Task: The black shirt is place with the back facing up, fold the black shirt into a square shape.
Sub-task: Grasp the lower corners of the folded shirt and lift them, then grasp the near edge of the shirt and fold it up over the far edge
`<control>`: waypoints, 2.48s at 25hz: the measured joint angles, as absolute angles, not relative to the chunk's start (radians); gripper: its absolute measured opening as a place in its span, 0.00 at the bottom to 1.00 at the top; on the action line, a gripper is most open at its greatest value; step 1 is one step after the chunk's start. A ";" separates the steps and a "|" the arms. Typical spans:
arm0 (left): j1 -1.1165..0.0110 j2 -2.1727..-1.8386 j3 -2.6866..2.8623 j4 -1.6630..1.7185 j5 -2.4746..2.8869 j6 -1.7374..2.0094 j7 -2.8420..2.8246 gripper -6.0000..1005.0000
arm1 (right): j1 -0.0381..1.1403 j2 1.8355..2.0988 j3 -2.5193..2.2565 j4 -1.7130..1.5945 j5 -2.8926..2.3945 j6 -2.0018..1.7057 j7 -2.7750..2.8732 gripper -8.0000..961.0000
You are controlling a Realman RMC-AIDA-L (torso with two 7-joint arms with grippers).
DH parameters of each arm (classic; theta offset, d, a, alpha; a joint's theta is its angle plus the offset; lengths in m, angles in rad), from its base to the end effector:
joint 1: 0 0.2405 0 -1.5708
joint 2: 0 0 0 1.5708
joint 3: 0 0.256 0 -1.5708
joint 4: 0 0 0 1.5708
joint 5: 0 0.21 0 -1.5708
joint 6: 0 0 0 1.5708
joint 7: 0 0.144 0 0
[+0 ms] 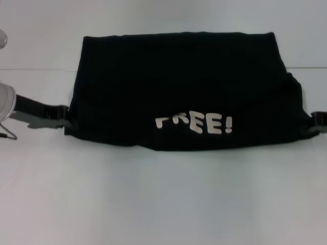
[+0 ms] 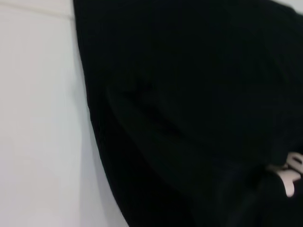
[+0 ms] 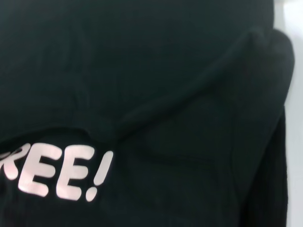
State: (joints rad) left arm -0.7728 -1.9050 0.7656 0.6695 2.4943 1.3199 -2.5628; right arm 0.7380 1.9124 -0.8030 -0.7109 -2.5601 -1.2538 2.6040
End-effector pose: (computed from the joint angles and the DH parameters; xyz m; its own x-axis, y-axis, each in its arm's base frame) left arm -0.2736 0.4147 0.0600 0.2656 0.9175 0.2962 0.9411 -0.1802 -0.2860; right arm 0.2917 0.4133 0.0662 0.2654 -0.9123 -0.3118 -0.9119 -0.1325 -0.3885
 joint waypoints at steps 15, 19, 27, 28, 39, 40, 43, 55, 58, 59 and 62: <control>-0.686 -1.902 0.770 0.805 2.543 1.673 -2.496 0.04 | 0.600 1.890 -0.803 -0.877 -2.565 -1.591 2.620 0.07; -0.681 -1.901 0.768 0.805 2.585 1.659 -2.500 0.04 | 0.603 1.892 -0.802 -0.878 -2.599 -1.588 2.620 0.07; -0.682 -1.908 0.767 0.800 2.606 1.666 -2.490 0.04 | 0.614 1.900 -0.806 -0.872 -2.613 -1.592 2.611 0.07; -0.681 -1.908 0.766 0.800 2.606 1.676 -2.484 0.04 | 0.613 1.900 -0.809 -0.872 -2.613 -1.600 2.611 0.07; -0.635 -1.916 0.772 0.863 2.612 1.873 -2.444 0.04 | 0.580 1.909 -0.807 -0.881 -2.664 -1.745 2.584 0.07; -0.631 -1.917 0.773 0.868 2.615 1.891 -2.439 0.04 | 0.578 1.911 -0.806 -0.881 -2.674 -1.762 2.581 0.07; -0.629 -1.918 0.775 0.870 2.622 1.931 -2.420 0.04 | 0.571 1.917 -0.803 -0.881 -2.682 -1.814 2.560 0.07; -0.673 -1.904 0.640 0.846 2.598 1.962 -2.325 0.04 | 0.598 1.886 -0.522 -0.877 -2.575 -1.900 2.416 0.07; -0.707 -1.881 0.584 0.806 2.592 1.932 -2.322 0.04 | 0.610 1.858 -0.474 -0.867 -2.538 -1.864 2.415 0.07; -0.720 -1.872 0.567 0.789 2.591 1.914 -2.326 0.04 | 0.614 1.852 -0.459 -0.865 -2.530 -1.851 2.417 0.07; -0.750 -1.854 0.545 0.751 2.591 1.841 -2.360 0.04 | 0.628 1.837 -0.416 -0.860 -2.511 -1.787 2.429 0.07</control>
